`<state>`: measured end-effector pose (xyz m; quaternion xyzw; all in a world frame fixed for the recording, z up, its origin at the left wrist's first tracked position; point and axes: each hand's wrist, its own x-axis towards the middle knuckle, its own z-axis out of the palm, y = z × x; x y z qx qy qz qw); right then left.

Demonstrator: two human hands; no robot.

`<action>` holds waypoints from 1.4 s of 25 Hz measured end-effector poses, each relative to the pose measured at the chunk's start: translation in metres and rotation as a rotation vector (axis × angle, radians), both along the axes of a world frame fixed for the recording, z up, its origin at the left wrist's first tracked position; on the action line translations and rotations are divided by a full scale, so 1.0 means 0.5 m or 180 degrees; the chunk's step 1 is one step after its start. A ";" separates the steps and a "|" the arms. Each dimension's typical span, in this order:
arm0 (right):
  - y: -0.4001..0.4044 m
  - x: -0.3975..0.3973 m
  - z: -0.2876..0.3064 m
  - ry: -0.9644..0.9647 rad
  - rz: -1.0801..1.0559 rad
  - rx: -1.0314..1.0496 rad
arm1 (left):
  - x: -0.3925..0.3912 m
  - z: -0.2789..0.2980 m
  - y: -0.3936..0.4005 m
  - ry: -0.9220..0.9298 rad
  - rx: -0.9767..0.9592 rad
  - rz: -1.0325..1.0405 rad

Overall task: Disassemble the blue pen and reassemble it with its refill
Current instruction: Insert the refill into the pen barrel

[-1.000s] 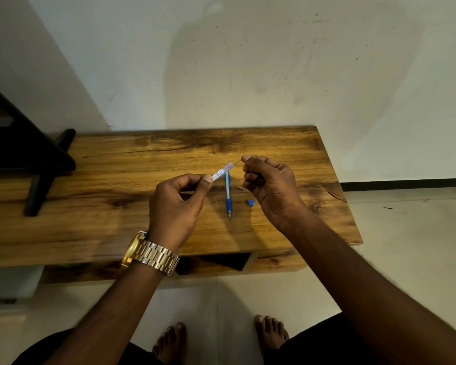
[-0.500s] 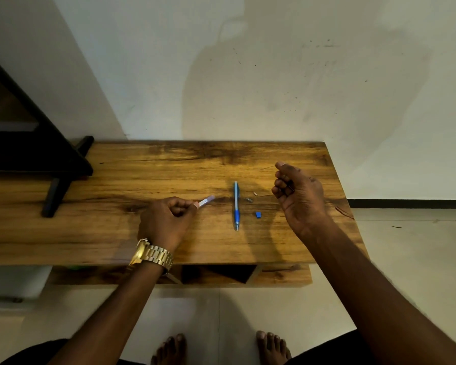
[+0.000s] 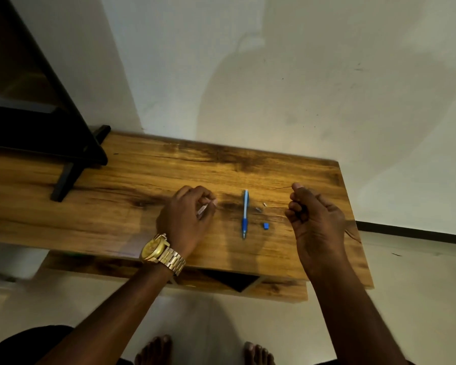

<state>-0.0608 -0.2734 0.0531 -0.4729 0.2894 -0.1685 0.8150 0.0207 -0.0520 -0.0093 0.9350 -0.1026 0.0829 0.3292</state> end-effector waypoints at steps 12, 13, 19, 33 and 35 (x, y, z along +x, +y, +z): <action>-0.030 0.025 -0.028 0.0117 0.0024 0.0225 | -0.002 -0.013 -0.147 0.0702 0.0833 -0.0339; -0.033 0.027 -0.028 0.0104 0.0027 0.0215 | -0.004 -0.012 -0.139 0.0746 0.0773 -0.0329; -0.040 0.038 -0.020 -0.0020 0.0074 -0.0072 | -0.013 -0.003 -0.060 0.0682 -0.0189 -0.0435; 0.030 0.028 -0.001 -0.0379 0.0838 -0.0799 | -0.043 0.029 0.032 0.0249 -0.1247 -0.1057; 0.027 0.028 -0.002 -0.0360 0.0787 -0.0702 | -0.041 0.028 0.031 0.0261 -0.1200 -0.1072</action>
